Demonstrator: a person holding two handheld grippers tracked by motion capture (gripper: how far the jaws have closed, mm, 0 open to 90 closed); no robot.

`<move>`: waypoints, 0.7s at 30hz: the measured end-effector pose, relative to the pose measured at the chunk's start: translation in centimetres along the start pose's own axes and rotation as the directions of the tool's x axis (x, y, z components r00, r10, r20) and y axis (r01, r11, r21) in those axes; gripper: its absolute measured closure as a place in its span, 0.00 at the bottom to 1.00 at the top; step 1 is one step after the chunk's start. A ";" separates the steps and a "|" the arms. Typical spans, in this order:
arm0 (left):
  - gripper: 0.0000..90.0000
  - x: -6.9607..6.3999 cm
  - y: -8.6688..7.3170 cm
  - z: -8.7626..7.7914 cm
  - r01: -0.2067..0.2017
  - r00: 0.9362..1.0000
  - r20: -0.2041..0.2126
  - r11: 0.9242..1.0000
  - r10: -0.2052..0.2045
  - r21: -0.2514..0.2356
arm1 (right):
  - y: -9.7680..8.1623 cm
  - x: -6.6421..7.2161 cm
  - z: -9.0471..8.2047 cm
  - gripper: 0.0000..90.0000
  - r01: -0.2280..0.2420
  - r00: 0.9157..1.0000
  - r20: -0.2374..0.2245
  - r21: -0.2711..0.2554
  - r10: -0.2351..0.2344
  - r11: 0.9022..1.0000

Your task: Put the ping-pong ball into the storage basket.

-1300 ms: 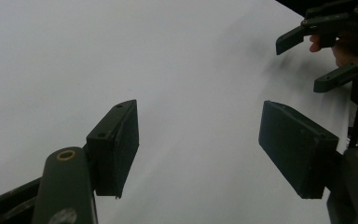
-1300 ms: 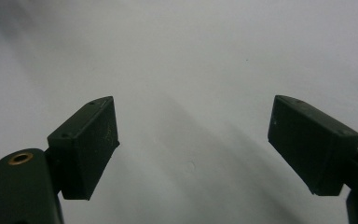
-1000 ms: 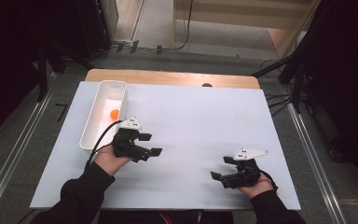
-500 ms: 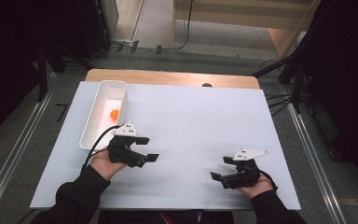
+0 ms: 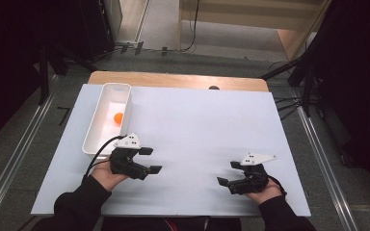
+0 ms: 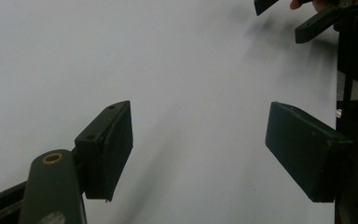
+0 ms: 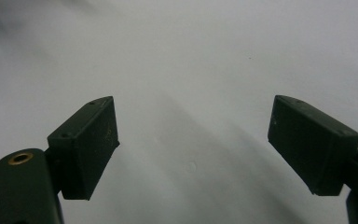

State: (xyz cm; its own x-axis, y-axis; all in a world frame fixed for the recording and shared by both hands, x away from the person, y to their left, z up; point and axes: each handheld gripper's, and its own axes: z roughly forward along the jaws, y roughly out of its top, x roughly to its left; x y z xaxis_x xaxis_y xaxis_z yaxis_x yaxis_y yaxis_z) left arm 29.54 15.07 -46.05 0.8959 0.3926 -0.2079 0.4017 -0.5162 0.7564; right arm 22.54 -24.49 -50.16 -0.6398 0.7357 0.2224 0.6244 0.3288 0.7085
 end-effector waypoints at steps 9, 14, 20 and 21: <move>0.26 -0.2 -1.2 -0.6 -0.050 0.999 -0.010 0.998 0.050 0.026 | 0.0 0.1 0.0 0.16 0.003 1.000 0.000 0.002 -0.003 1.000; 0.26 -0.1 -1.6 -0.8 -0.038 0.999 -0.005 0.999 0.039 0.018 | 0.0 0.1 0.0 0.16 0.002 1.000 0.006 0.001 -0.002 1.000; 0.25 0.0 -2.2 -0.8 -0.020 1.000 0.010 1.000 0.020 0.018 | 0.0 0.2 0.1 0.16 0.011 1.000 0.001 0.008 -0.011 1.000; 0.25 0.0 -2.3 -0.9 -0.017 1.000 0.003 1.000 0.017 0.016 | 0.0 0.3 0.1 0.16 0.014 1.000 -0.001 0.007 -0.014 1.000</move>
State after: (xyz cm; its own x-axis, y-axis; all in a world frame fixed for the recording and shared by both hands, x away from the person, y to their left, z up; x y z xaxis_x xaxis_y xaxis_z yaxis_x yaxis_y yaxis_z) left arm 28.44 16.87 -47.22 0.9030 0.3818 -0.1969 0.3896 -0.5346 0.7500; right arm 22.42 -24.25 -50.17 -0.6484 0.7308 0.2131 0.6190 0.3432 0.7065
